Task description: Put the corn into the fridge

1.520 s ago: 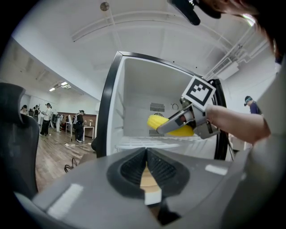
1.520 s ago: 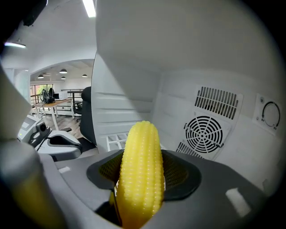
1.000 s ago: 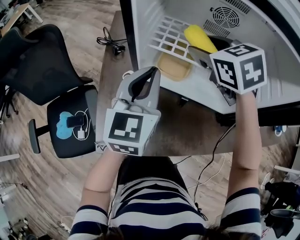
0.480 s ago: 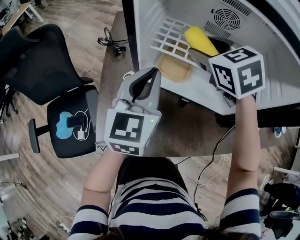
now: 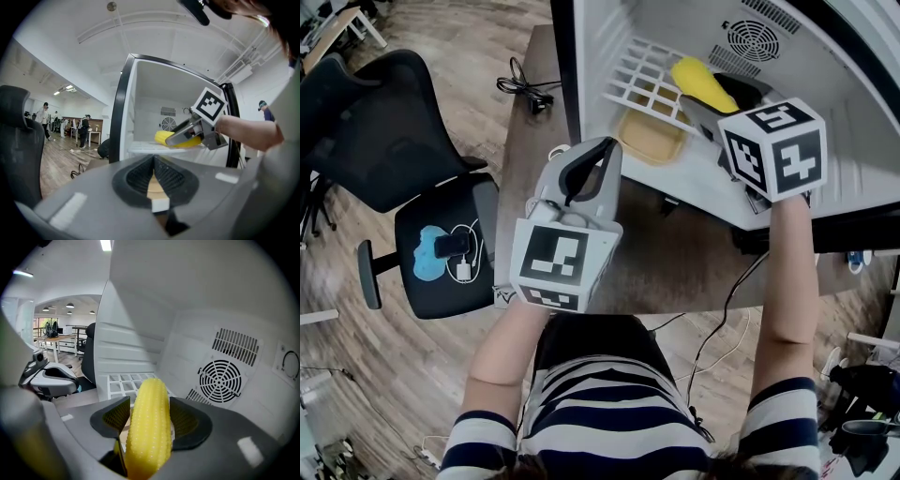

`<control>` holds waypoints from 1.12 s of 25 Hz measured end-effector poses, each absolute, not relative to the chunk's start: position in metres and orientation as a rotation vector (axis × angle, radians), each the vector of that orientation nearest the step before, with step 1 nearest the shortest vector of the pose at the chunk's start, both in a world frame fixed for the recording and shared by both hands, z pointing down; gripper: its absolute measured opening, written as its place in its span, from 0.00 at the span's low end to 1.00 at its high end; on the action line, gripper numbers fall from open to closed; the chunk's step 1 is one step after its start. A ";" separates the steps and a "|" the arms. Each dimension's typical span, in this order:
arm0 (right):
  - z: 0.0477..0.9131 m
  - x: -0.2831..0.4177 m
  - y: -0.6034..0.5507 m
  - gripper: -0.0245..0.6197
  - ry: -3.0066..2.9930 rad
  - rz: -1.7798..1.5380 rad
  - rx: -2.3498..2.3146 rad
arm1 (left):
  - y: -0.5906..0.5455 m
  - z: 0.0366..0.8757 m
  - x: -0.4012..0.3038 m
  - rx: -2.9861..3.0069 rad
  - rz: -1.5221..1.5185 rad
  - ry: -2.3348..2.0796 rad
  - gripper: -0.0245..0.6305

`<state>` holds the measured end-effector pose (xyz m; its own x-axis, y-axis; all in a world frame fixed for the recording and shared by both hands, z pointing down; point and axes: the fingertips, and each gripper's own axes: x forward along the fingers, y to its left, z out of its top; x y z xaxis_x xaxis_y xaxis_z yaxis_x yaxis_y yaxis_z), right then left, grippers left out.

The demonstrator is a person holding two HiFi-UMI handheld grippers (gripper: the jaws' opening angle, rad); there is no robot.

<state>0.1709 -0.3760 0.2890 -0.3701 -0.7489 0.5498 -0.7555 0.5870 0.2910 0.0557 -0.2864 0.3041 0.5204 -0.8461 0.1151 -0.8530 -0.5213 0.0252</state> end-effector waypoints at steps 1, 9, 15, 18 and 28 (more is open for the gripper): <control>0.288 0.171 -0.375 0.46 -2.168 0.014 1.199 | -0.286 0.303 0.055 2.672 0.134 -1.493 0.04; 0.264 0.184 -0.361 0.44 -2.192 -0.016 1.343 | -0.280 0.297 0.048 2.672 0.124 -1.485 0.04; 0.244 0.195 -0.332 0.38 -2.206 -0.056 1.463 | -0.272 0.293 0.044 2.670 0.119 -1.469 0.04; 0.241 0.201 -0.317 0.37 -2.219 -0.049 1.508 | -0.269 0.292 0.044 2.672 0.118 -1.461 0.04; 0.240 0.219 -0.271 0.30 -2.258 0.011 1.663 | -0.259 0.285 0.043 2.679 0.104 -1.443 0.04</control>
